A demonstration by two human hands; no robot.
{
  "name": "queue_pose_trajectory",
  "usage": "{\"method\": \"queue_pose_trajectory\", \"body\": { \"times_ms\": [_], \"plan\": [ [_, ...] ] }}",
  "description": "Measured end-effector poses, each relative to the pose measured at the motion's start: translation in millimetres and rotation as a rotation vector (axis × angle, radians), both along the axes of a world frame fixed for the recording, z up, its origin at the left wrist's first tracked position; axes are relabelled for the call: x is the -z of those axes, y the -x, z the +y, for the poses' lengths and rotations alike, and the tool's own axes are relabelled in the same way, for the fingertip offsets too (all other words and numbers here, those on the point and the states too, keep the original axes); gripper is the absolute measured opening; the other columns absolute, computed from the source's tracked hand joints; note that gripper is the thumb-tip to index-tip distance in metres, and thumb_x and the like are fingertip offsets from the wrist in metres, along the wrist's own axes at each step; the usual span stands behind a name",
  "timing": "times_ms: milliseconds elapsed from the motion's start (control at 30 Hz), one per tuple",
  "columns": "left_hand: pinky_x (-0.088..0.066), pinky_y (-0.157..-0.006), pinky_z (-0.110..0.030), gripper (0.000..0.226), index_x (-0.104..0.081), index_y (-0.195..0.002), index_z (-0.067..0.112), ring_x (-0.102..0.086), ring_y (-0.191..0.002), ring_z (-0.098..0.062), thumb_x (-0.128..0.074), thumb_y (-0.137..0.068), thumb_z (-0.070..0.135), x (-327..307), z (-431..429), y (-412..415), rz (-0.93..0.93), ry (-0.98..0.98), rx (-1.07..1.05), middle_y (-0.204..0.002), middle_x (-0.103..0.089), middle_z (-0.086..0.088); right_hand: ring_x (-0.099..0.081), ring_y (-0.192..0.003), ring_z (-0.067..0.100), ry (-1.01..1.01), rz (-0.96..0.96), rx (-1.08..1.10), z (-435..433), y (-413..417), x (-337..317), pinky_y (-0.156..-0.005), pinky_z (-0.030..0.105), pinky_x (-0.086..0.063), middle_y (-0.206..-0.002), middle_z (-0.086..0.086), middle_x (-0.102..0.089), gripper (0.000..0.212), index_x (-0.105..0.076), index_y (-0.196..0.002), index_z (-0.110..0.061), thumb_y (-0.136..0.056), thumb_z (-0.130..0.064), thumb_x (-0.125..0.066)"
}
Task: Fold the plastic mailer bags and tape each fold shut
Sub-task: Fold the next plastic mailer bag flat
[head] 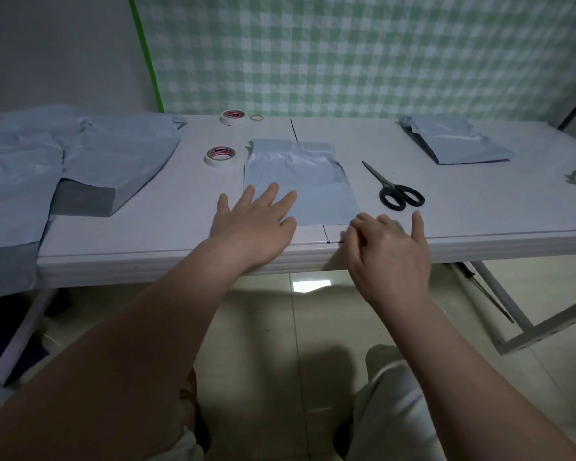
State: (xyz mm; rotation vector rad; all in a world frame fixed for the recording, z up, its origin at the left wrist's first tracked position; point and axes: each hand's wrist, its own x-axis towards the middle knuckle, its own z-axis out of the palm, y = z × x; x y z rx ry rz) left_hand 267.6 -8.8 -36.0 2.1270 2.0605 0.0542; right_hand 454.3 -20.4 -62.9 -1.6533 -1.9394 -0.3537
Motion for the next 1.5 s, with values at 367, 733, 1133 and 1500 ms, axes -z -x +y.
{"method": "queue_pose_trajectory", "body": {
  "times_ms": [367, 733, 1133, 1500],
  "plan": [
    [0.005, -0.114, -0.055, 0.051, -0.005, -0.149, 0.043, 0.007, -0.147, -0.022, -0.016, -0.099, 0.045, 0.2, 0.2, -1.2, -0.013, -0.039, -0.007, -0.16, 0.005, 0.009, -0.055, -0.115, 0.022, 0.067, -0.03, -0.331, -12.8, 24.6, 8.1, -0.11, 0.05, -0.022, -0.118, -0.005, -0.063, 0.035, -0.061, -0.112, -0.016, -0.092, -0.033, -0.039],
    [-0.036, -0.103, -0.045, 0.057, -0.065, -0.109, 0.009, -0.058, -0.099, -0.026, -0.022, -0.078, 0.026, 17.6, -38.8, -30.5, -0.066, -0.444, 0.124, -0.105, -0.064, -0.003, -0.053, -0.123, 0.024, 0.051, 0.011, -0.335, -12.5, 21.6, 15.6, -0.112, 0.05, -0.017, -0.128, -0.002, -0.061, 0.047, -0.06, -0.123, -0.016, -0.087, -0.04, -0.04],
    [-0.043, -0.098, -0.05, 0.048, -0.069, -0.1, 0.001, -0.067, -0.091, -0.027, -0.033, -0.078, 0.026, 20.9, -51.9, -12.0, -0.013, -0.531, 0.05, -0.107, -0.07, -0.013, -0.053, -0.121, 0.016, 0.04, -0.013, -0.29, -9.4, 5.2, 15.0, -0.113, 0.046, -0.01, -0.121, -0.011, -0.061, 0.046, -0.061, -0.11, -0.019, -0.084, -0.054, -0.05],
    [-0.041, -0.098, -0.05, 0.027, -0.047, -0.071, 0.01, -0.039, -0.06, -0.022, -0.028, -0.079, 0.026, 13.2, -60.5, 16.8, 0.045, -0.556, -0.03, -0.068, -0.046, 0.0, -0.061, -0.096, 0.016, 0.036, -0.101, -0.171, -11.5, -4.1, 6.1, -0.115, 0.045, -0.006, -0.102, -0.006, -0.063, 0.062, -0.06, -0.097, -0.015, -0.082, -0.071, -0.038]
  ]
}}
